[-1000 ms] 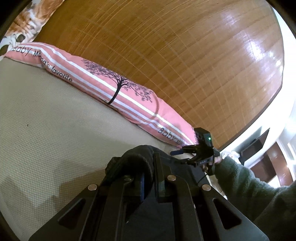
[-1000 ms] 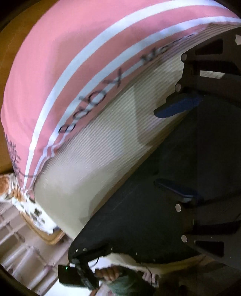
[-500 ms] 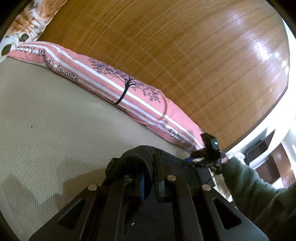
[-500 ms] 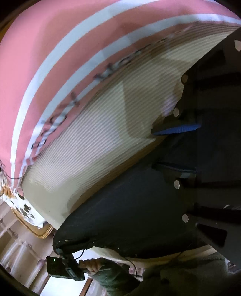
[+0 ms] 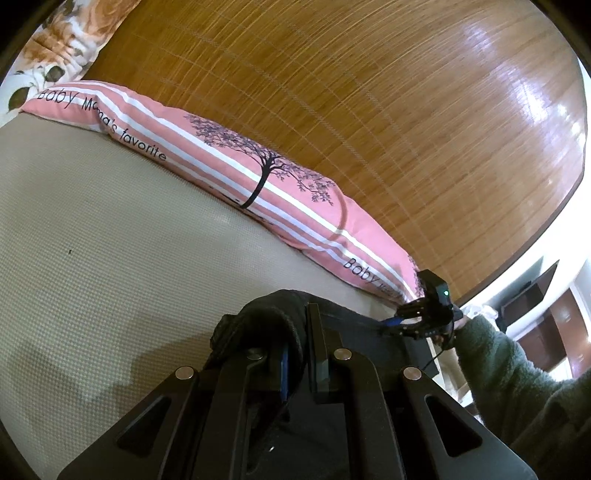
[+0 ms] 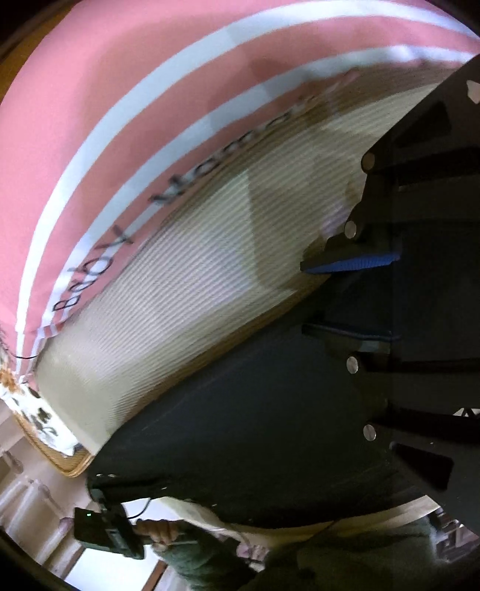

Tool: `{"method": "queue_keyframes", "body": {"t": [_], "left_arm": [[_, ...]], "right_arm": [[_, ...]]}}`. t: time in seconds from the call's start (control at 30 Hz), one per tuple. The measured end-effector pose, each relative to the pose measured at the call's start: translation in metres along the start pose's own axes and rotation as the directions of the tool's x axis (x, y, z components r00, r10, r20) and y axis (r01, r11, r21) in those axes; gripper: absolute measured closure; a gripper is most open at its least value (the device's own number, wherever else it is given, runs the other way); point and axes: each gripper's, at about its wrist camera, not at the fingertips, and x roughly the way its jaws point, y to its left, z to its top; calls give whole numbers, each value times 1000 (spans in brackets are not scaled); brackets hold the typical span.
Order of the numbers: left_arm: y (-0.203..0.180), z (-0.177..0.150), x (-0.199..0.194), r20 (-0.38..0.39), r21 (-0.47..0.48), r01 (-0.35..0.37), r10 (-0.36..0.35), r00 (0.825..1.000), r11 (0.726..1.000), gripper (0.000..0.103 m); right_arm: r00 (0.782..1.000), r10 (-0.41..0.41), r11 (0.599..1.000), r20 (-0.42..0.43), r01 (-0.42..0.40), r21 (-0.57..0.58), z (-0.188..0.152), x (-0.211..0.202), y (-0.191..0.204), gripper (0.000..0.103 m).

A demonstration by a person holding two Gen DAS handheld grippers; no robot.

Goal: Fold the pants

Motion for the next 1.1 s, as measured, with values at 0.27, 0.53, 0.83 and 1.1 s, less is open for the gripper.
{"method": "queue_keyframes", "body": {"t": [0.27,0.53,0.83,1.1], "left_arm": [[6,0,6,-12,-8,-35,34,999,999,95],[6,3,16,-39,46,-119,121,992,992,95],[2,1,39,-54,182,-262,275,960,948,95],[-23,-5,14,12,263,-258,265,964,930,95]], "right_arm": [[998,-56,998,14,55,41,-25,-13,-18,81],[979,-205,979,5,205,-4,-30,-12,2,86],[793,-609,790,7,605,104,-40,-7,71,95],[653,-754,643,70,713,281,-65,-55,140,97]]}}
